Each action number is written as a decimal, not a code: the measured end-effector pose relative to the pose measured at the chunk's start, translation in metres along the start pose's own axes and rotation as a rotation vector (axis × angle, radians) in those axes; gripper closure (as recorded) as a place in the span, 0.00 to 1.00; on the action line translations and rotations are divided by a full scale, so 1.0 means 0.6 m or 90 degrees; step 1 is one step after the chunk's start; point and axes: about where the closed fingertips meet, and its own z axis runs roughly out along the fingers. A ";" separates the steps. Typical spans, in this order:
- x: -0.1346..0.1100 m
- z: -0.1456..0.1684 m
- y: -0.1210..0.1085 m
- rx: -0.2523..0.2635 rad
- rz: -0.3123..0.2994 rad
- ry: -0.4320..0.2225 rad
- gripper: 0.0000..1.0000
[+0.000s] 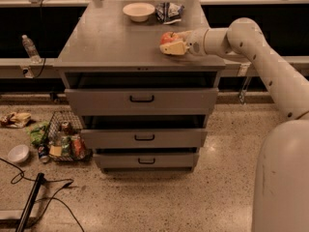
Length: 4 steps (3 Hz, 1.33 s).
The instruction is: Place apple into paper bowl
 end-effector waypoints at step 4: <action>-0.152 0.059 -0.035 0.036 -0.065 -0.095 1.00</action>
Offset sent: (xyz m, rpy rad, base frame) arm 0.0428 0.0144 0.0671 0.0632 -0.1703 0.0216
